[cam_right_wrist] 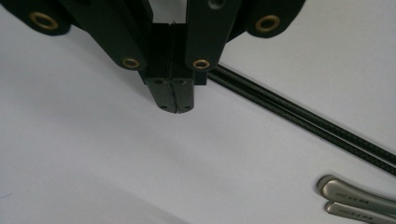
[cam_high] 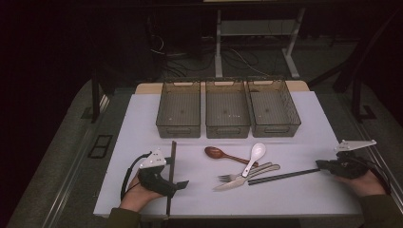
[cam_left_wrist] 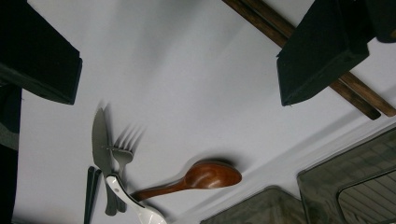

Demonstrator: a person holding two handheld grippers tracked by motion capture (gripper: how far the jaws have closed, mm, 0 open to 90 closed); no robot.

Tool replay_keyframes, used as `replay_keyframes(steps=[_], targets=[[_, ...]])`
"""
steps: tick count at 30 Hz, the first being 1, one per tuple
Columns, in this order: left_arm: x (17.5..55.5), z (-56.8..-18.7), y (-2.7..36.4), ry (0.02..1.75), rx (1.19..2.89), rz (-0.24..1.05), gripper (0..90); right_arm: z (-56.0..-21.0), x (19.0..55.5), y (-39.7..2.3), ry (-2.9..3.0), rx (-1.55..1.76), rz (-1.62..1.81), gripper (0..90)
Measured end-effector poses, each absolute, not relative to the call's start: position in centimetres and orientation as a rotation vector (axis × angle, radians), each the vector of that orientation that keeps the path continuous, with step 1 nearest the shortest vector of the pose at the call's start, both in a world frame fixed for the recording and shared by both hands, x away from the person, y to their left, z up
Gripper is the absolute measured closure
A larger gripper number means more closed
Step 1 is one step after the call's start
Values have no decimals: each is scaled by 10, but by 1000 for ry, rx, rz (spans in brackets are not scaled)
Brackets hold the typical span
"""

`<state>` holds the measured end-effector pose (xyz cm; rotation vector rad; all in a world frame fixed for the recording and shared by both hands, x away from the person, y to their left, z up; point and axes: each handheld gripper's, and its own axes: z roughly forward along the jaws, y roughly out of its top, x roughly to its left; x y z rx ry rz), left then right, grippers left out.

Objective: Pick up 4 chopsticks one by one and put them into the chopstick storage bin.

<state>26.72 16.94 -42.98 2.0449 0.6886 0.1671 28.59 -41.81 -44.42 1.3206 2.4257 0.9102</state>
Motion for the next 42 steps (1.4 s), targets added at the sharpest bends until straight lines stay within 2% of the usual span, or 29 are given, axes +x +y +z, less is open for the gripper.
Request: replay_keyframes(steps=[42], targets=[[267, -430, 169, 679, 2061, 164, 0, -440, 252, -418, 2476, 1315, 870, 895]])
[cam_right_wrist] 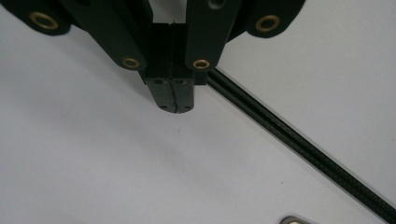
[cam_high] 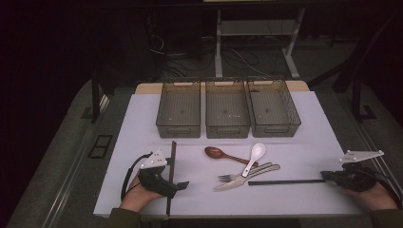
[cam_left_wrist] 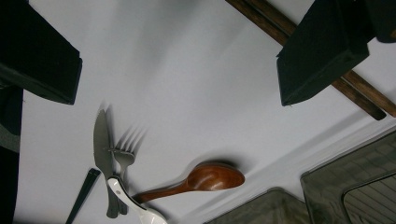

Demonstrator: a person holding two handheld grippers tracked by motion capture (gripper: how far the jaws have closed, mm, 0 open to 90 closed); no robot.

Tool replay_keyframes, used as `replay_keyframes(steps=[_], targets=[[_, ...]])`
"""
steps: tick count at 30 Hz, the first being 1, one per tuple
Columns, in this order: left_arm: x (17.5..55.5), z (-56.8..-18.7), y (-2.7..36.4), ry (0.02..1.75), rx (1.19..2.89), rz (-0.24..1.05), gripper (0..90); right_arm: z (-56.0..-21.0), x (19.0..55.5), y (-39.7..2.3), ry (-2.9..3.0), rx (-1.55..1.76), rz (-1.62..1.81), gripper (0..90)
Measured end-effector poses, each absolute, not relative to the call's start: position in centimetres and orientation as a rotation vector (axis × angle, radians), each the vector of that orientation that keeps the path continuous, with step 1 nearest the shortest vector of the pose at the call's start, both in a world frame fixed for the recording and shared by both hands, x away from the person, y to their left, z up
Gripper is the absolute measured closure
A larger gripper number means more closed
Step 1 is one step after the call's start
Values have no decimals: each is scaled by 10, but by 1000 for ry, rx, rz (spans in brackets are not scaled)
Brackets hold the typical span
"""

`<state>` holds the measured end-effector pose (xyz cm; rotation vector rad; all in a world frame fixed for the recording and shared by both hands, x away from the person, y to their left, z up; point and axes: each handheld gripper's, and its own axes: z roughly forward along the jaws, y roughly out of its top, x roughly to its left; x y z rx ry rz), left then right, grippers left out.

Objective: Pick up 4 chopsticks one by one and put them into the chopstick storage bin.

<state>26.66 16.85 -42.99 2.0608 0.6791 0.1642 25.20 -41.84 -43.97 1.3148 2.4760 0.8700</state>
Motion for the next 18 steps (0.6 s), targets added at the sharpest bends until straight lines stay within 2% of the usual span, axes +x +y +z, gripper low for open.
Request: replay_keyframes(steps=[10, 14, 18], targets=[[267, -430, 169, 680, 2059, 165, 0, -438, 248, -419, 2475, 1307, 881, 893], [267, -430, 169, 679, 2062, 164, 0, -427, 251, -417, 2464, 1266, 950, 807], [267, -430, 168, 678, 2063, 165, 0, -419, 254, -406, 2492, 1217, 1017, 680]])
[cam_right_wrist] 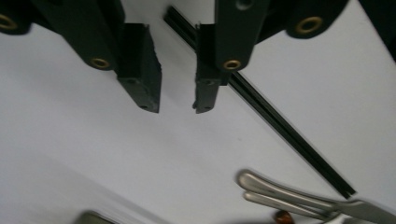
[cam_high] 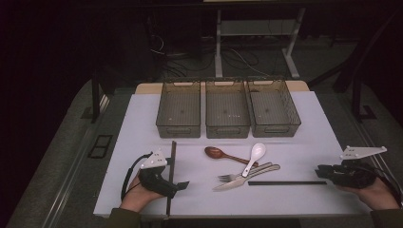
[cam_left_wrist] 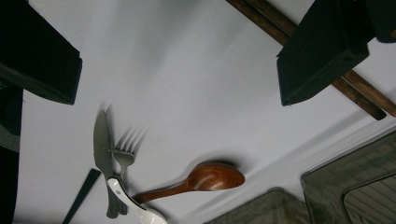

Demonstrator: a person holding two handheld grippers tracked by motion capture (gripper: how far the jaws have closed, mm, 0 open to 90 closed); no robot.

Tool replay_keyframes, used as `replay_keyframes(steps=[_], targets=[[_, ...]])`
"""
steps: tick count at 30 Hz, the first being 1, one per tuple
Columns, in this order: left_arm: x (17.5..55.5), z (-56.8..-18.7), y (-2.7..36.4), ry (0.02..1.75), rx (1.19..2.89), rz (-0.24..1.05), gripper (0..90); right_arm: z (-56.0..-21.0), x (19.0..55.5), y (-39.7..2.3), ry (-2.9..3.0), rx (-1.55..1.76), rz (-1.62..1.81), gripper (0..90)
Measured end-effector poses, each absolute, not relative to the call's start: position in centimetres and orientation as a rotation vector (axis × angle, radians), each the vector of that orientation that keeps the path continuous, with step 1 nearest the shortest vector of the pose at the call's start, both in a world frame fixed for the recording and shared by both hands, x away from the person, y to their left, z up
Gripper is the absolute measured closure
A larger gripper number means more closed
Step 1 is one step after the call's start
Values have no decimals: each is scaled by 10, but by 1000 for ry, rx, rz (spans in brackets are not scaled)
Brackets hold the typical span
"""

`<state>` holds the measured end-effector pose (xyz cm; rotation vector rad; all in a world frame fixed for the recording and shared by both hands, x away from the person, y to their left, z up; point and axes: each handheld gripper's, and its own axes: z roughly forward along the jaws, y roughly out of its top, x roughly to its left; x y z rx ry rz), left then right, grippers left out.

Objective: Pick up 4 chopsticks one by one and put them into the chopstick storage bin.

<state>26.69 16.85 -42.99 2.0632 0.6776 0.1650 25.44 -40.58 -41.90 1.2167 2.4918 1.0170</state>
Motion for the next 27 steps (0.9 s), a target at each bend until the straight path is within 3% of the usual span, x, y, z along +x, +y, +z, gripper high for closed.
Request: replay_keyframes(steps=[7, 11, 20, 27], targets=[[266, -430, 168, 684, 2051, 163, 0, -411, 263, -383, 2580, 1112, 1017, 549], [267, -430, 168, 683, 2053, 162, 0, -409, 269, -371, 2650, 1045, 983, 534], [267, -430, 168, 683, 2050, 159, 0, -407, 280, -342, 2801, 851, 874, 535], [267, -430, 167, 682, 2052, 158, 0, -408, 285, -325, 2910, 689, 759, 605]])
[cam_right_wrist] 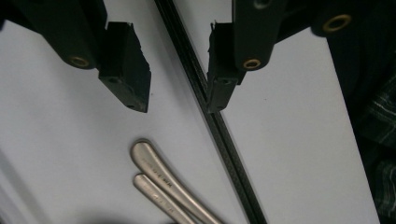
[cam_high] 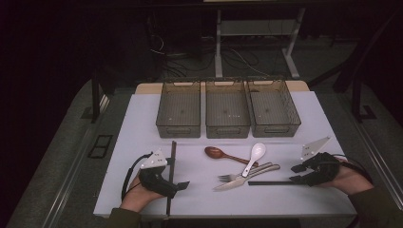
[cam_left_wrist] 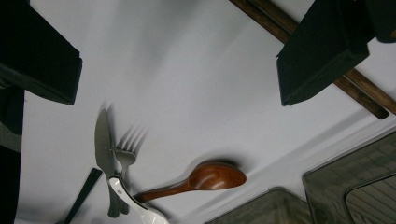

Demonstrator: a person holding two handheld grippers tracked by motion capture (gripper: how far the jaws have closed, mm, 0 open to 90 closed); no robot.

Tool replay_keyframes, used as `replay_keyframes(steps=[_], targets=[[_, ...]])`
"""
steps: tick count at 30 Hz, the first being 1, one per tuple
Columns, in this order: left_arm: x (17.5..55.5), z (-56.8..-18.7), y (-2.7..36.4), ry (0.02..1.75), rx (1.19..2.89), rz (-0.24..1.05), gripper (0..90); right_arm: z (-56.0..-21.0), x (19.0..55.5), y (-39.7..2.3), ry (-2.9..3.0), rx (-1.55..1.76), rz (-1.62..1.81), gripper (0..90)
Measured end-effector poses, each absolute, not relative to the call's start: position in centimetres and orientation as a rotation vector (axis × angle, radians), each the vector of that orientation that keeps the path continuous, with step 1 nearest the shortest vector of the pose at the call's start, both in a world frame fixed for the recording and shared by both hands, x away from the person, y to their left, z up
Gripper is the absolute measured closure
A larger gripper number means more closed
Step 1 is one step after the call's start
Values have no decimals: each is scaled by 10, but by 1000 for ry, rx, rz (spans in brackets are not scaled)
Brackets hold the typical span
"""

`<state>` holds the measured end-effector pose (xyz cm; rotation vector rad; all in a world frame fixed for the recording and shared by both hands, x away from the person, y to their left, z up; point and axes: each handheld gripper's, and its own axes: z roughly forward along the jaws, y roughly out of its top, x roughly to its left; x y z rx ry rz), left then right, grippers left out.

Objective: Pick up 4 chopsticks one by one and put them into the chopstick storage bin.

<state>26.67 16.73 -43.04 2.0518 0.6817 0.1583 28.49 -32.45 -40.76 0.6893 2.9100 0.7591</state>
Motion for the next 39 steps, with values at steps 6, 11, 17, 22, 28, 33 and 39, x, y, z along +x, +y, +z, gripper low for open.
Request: replay_keyframes(steps=[6, 11, 17, 22, 28, 33, 39], targets=[[267, -431, 167, 681, 2052, 158, 0, -412, 290, -312, 2985, 564, 649, 685], [267, -430, 167, 681, 2052, 158, 0, -412, 294, -305, 3027, 495, 571, 746], [267, -430, 168, 680, 2053, 159, 0, -415, 296, -302, 3058, 438, 492, 768], [267, -430, 168, 680, 2053, 160, 0, -417, 298, -302, 3053, 427, 479, 777], [267, -430, 168, 680, 2053, 161, 0, -417, 298, -301, 3058, 420, 480, 787], [267, -430, 168, 680, 2053, 162, 0, -418, 298, -300, 3061, 419, 477, 786], [267, -430, 168, 681, 2054, 163, 0, -422, 299, -297, 3075, 392, 445, 787]])
